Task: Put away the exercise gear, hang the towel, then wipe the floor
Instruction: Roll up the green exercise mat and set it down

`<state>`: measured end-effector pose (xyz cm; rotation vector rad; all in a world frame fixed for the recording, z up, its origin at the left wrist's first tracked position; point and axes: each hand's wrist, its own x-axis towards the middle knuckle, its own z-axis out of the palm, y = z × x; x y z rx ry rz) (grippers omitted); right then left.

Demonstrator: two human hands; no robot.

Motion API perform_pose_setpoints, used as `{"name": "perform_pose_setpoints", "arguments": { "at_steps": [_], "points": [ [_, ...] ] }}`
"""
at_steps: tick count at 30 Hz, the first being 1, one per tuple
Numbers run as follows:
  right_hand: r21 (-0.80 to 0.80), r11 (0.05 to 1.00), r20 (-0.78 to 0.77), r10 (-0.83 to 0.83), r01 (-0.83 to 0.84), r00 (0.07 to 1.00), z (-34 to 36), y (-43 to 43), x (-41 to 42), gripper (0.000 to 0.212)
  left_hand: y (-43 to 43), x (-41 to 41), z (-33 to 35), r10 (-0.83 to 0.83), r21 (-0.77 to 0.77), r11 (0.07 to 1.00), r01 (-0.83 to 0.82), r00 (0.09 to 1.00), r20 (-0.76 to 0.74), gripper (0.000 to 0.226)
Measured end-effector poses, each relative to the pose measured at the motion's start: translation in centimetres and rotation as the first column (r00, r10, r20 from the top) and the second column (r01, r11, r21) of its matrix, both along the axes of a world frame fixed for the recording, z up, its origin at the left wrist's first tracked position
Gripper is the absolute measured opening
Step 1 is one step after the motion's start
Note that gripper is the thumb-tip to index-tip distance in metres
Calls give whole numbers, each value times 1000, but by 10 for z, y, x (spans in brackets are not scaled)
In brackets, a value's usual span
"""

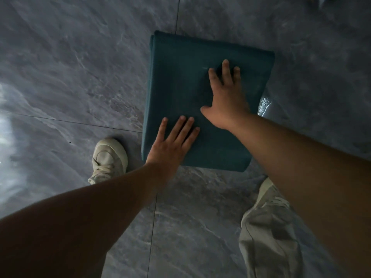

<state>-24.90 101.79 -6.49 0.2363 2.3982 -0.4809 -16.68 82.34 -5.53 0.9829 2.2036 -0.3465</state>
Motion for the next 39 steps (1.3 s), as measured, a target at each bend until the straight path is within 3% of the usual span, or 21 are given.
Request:
{"name": "perform_pose_setpoints", "arguments": {
  "at_steps": [2, 5, 7, 11, 16, 26, 31, 34, 39],
  "points": [
    [1, 1000, -154, -21, 21, 988, 8, -2, 21, 86, -3, 0, -6, -13, 25, 1000, 14, 999, -42, 103],
    [8, 999, -310, -33, 37, 950, 20, -10, 67, 73, -7, 3, -11, -25, 33, 999, 26, 998, -51, 108],
    [-7, 1000, -274, -5, 3, 962, 27, -18, 102, 75, -6, 1, -10, -32, 44, 998, 34, 998, -47, 113],
    [6, 986, -143, 167, -168, 975, 40, -24, 154, 98, -8, -7, 2, -44, 77, 996, 46, 999, -28, 116],
    [108, 958, -91, 276, -266, 957, 62, -24, 151, 115, -6, -27, 28, -39, 104, 994, 35, 999, 36, 119],
    [246, 929, -156, 318, -275, 935, 91, -9, 117, 96, 17, -95, 94, -3, 149, 988, -34, 971, 238, 122],
    [195, 944, -159, 297, -265, 941, 102, -4, 96, 93, 19, -83, 120, -95, 95, 991, 94, 996, 0, 125],
    [189, 948, -156, 288, -258, 945, 118, -4, 87, 89, 14, -67, 131, -59, 98, 993, 71, 991, -123, 130],
    [196, 948, -120, 276, -250, 954, 160, -8, 64, 75, 6, -80, 143, 32, 249, 968, 20, 979, -200, 88]
  ]
}}
